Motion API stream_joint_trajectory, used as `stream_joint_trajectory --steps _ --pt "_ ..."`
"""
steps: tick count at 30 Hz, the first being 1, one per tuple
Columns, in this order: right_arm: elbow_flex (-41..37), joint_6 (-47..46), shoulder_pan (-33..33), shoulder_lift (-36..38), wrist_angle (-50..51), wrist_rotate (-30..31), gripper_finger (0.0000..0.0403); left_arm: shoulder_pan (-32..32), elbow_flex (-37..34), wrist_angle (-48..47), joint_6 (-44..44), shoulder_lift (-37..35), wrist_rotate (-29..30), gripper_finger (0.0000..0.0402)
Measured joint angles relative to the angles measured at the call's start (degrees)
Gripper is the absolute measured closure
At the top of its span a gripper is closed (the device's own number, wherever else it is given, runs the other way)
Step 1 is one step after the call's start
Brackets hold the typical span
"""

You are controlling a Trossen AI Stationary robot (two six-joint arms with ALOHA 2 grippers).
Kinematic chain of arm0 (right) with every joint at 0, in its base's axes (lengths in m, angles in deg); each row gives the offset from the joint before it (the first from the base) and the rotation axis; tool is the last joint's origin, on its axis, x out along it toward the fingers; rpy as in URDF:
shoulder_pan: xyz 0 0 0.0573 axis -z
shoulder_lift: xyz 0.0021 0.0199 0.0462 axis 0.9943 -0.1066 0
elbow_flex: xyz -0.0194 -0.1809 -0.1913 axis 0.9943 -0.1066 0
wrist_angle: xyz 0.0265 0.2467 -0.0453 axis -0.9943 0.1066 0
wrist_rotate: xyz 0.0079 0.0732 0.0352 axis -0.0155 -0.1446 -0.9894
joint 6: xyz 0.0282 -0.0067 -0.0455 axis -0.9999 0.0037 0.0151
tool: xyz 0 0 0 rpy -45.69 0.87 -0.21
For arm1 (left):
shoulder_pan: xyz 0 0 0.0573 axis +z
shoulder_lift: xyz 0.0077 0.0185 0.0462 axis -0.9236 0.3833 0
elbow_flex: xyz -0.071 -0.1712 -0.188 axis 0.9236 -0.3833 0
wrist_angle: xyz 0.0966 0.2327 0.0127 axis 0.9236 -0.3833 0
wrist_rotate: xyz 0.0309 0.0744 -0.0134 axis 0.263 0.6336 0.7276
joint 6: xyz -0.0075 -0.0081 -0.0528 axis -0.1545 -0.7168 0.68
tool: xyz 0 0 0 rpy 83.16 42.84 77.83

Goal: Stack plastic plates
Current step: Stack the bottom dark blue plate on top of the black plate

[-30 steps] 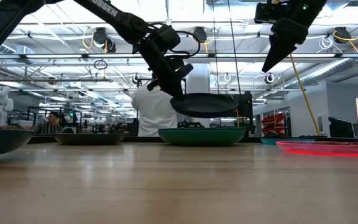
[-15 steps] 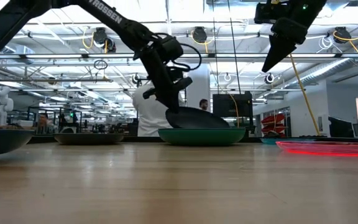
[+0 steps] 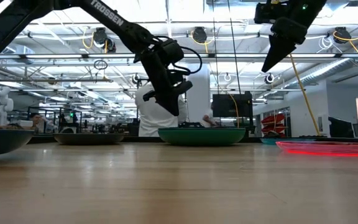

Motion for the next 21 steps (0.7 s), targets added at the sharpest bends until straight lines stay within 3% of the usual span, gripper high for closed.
stream_joint_trajectory --steps 5,13,21 --pt "0.00 -1.60 0.00 0.01 -0.32 0.00 0.0385 -2.85 -0.02 -3.59 -3.04 -3.59 0.68 0.0364" --pt "-4.07 -6.08 0.01 0.02 -4.20 0.00 0.0385 -12.62 -0.09 -7.16 -9.12 -9.22 6.66 0.0364" --pt "-8.02 -14.42 -0.01 -0.01 -7.63 -3.07 0.0385 -18.92 -11.17 -5.86 -9.50 -19.22 10.81 0.0364"
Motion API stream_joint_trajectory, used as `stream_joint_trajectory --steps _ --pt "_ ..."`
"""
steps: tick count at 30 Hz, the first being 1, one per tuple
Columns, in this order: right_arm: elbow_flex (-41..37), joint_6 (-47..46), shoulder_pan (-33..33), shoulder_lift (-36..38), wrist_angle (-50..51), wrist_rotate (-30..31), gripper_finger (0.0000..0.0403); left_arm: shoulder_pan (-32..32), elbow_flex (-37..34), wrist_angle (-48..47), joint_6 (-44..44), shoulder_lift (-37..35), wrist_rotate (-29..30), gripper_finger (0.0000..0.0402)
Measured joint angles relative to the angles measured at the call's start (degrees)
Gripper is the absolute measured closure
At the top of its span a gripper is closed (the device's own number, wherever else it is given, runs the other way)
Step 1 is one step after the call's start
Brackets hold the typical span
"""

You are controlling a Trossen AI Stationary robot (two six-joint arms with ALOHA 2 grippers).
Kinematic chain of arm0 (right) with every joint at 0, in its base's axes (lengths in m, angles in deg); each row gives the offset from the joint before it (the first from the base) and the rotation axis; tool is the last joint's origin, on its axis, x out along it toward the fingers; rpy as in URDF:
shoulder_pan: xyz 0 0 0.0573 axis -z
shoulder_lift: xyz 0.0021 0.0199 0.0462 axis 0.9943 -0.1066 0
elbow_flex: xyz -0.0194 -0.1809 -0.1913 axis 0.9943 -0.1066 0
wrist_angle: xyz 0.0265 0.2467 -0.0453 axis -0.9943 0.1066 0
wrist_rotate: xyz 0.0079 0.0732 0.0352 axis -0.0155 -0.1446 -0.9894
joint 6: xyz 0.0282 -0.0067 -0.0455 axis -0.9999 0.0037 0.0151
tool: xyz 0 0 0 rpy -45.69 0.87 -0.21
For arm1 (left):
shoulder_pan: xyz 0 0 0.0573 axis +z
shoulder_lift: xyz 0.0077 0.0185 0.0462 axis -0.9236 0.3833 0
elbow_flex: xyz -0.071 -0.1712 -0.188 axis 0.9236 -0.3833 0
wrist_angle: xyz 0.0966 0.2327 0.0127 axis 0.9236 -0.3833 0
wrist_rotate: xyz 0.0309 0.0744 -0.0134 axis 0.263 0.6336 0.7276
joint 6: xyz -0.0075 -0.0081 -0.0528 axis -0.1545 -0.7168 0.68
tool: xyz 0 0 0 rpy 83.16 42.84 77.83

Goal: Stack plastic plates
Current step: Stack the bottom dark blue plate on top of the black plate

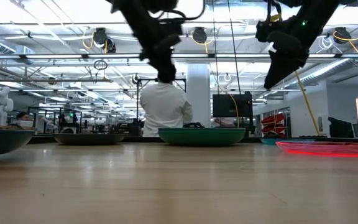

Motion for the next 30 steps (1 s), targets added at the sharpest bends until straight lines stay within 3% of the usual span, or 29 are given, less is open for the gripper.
stream_joint_trajectory --steps 7,12,22,30 --pt "-2.78 -1.11 0.00 -0.02 -7.63 -1.56 0.0385 -1.33 -14.95 0.76 5.75 -12.98 2.82 0.0364" --pt "-2.92 -2.50 0.00 -0.02 -11.23 -1.54 0.0385 -1.56 -21.60 -4.46 8.07 -18.63 4.26 0.0364" --pt "-2.91 0.66 0.00 -0.02 -15.27 -1.52 0.0385 -1.10 -29.89 -10.62 14.45 -18.81 6.34 0.0364" --pt "-2.91 2.42 0.00 -0.02 -15.44 -1.52 0.0385 -1.77 -30.46 -14.95 16.31 -18.85 6.32 0.0364"
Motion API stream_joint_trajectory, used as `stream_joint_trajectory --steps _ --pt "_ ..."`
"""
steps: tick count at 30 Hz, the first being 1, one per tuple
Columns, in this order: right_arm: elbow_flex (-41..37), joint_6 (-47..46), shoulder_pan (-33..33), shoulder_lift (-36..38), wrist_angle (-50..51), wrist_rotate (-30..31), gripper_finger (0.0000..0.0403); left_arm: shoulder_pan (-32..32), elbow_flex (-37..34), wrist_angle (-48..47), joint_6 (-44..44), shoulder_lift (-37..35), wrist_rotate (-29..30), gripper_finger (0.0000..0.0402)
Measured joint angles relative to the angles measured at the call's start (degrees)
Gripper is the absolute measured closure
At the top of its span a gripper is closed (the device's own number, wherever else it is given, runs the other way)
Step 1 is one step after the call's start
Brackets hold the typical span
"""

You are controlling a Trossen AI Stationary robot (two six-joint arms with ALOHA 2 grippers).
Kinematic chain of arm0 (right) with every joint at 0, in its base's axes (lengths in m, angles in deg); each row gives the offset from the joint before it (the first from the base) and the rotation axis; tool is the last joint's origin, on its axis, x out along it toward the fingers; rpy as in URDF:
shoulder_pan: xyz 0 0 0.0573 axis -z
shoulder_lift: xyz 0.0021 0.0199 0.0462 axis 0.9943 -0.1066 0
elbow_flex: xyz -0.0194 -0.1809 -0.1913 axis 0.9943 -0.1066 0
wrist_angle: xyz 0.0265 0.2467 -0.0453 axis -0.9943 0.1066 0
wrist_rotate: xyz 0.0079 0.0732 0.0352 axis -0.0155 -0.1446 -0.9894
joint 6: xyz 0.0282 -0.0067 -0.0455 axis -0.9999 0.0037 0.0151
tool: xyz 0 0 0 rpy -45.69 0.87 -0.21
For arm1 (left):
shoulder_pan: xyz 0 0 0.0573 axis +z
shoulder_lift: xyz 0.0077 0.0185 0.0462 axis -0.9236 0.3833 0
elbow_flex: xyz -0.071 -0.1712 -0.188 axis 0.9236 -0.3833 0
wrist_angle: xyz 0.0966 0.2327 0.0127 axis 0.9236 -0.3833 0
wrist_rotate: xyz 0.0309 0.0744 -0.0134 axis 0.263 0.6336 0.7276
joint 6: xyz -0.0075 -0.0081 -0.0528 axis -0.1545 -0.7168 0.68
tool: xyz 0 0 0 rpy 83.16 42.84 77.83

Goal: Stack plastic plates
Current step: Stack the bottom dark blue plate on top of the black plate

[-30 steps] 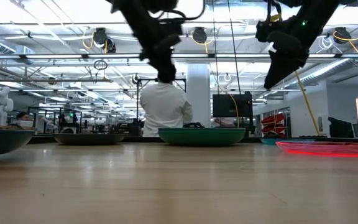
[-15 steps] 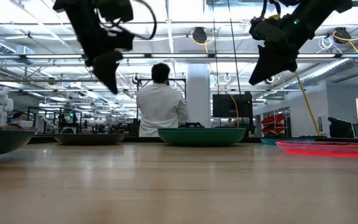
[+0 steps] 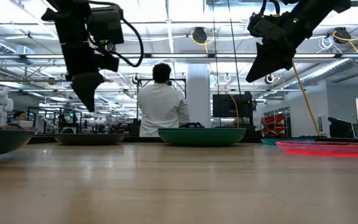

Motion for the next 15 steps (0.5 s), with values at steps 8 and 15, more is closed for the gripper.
stream_joint_trajectory --steps 8,15 --pt "0.00 0.23 0.00 0.00 0.01 0.00 0.0385 0.15 0.00 -0.98 -2.18 0.00 -0.01 0.0364" --pt "0.01 1.09 0.00 0.00 0.02 0.00 0.0385 2.62 0.00 -0.90 -14.61 0.00 -2.84 0.0353"
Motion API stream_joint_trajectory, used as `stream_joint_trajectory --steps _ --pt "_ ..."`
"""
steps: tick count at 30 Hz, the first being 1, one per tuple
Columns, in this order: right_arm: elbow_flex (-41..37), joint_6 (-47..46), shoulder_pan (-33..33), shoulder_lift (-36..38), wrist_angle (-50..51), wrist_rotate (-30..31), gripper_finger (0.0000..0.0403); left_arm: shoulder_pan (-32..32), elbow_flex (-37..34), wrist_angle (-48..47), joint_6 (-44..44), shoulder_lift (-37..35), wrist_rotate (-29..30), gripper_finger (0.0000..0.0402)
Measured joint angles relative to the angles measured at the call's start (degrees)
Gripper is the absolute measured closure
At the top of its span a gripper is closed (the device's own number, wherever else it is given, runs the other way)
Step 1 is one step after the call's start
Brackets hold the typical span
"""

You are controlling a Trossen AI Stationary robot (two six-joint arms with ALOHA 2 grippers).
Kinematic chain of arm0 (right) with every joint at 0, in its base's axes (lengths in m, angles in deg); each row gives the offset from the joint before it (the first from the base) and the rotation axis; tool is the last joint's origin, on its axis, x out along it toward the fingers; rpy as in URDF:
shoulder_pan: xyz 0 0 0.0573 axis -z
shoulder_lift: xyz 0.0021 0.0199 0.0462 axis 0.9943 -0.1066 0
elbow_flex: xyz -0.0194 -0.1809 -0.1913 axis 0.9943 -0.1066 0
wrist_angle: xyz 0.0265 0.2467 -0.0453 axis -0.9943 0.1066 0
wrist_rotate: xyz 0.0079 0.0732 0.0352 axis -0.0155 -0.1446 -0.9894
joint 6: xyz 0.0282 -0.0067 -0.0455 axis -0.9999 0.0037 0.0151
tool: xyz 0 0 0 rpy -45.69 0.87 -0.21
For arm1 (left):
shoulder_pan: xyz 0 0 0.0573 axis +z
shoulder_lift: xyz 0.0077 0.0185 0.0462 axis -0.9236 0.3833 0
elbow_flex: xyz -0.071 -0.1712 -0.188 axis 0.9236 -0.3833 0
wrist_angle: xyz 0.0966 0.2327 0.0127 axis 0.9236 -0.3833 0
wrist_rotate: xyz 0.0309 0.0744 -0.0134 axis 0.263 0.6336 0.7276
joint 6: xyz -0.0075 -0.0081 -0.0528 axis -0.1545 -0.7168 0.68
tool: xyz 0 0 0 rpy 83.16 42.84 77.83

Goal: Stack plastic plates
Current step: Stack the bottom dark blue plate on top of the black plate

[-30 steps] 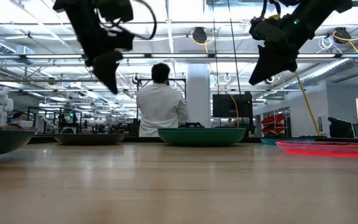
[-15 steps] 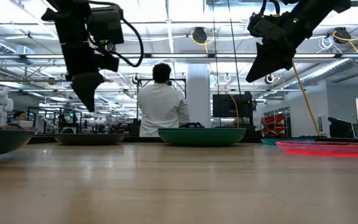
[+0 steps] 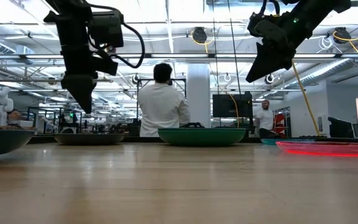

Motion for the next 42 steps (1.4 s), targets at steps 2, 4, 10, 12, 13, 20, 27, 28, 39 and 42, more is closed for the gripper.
stream_joint_trajectory --steps 2,4,10,12,13,20,27,28,39,42 --pt "0.00 0.00 0.00 0.00 0.00 -0.02 0.0385 0.81 0.00 -0.04 -1.52 0.00 -0.71 0.0339" --pt "0.00 0.09 0.00 0.00 0.00 -0.02 0.0385 1.18 0.00 -0.06 -2.69 0.00 -0.77 0.0326" --pt "0.00 0.51 0.00 0.00 0.04 -0.04 0.0385 -0.13 0.62 -2.60 -0.97 0.02 -7.47 0.0315" --pt "0.00 1.15 0.00 0.00 0.04 -0.03 0.0385 -1.63 1.71 -4.35 2.94 0.00 -11.66 0.0315" --pt "0.00 1.62 0.00 0.00 0.04 -0.04 0.0385 -2.71 2.13 -5.54 3.95 0.00 -14.27 0.0315" --pt "0.00 2.16 0.00 0.00 0.03 -0.02 0.0385 -14.54 2.64 -9.21 4.92 -0.15 -23.19 0.0314" --pt "0.00 3.21 0.00 0.00 0.02 -0.02 0.0385 -24.35 2.67 -9.40 11.36 -0.10 -21.42 0.0314" --pt "0.00 3.21 0.02 0.00 0.02 -0.02 0.0385 -25.46 2.71 -9.51 12.16 0.18 -21.45 0.0313" --pt "0.00 3.21 0.01 0.02 0.04 -0.02 0.0385 -32.11 2.73 -11.00 18.21 0.77 -21.73 0.0313" --pt "0.00 3.22 0.00 0.02 0.04 -0.02 0.0385 -32.91 2.73 -10.64 17.21 0.76 -22.79 0.0315"
